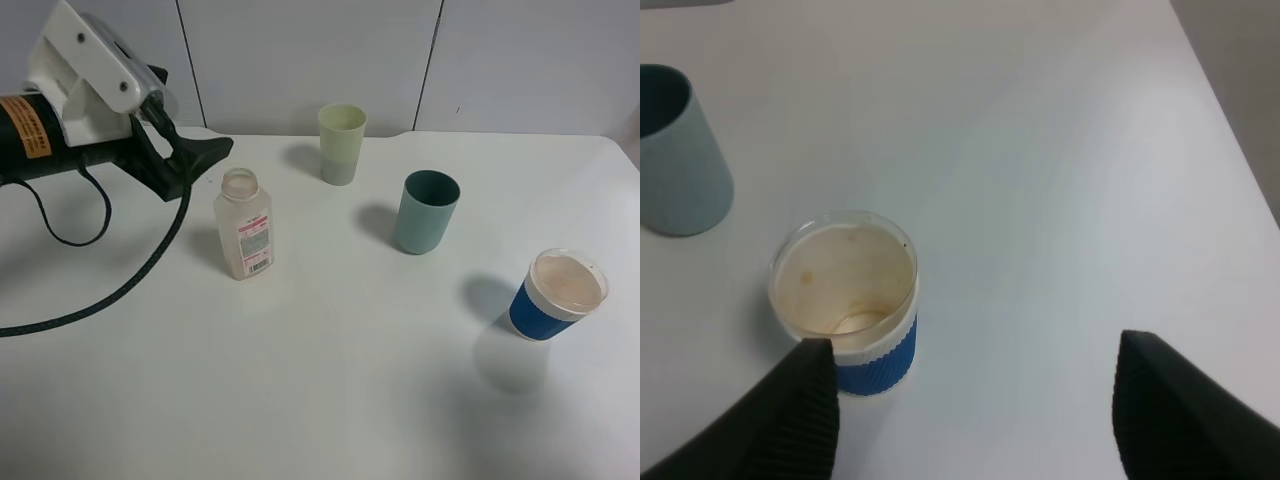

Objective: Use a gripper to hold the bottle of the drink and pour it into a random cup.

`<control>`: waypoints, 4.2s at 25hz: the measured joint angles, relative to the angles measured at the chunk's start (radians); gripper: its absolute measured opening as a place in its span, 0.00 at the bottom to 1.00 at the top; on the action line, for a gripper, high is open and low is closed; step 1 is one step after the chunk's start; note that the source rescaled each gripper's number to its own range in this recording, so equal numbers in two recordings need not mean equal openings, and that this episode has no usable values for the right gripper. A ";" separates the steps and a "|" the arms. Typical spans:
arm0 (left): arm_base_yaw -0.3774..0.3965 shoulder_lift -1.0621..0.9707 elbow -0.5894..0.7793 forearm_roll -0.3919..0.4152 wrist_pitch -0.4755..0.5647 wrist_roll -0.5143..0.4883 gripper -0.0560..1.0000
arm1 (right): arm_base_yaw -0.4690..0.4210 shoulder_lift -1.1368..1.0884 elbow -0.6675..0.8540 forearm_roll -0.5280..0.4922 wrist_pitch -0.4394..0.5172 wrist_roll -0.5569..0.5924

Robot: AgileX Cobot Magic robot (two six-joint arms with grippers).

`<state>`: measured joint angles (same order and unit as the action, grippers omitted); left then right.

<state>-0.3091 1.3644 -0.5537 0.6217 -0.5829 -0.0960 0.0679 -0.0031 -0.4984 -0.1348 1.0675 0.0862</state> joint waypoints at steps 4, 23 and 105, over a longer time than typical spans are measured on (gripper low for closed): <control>0.000 -0.095 0.000 0.000 0.018 -0.039 0.96 | 0.000 0.000 0.000 0.000 0.000 0.000; 0.000 -0.823 -0.167 -0.273 1.154 -0.091 0.96 | 0.000 0.000 0.000 0.000 0.000 0.000; 0.185 -1.372 0.047 -0.509 1.644 -0.018 0.96 | 0.000 0.000 0.000 0.000 0.000 0.000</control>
<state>-0.1241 -0.0075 -0.5071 0.1126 1.0610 -0.1137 0.0679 -0.0031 -0.4984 -0.1348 1.0675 0.0862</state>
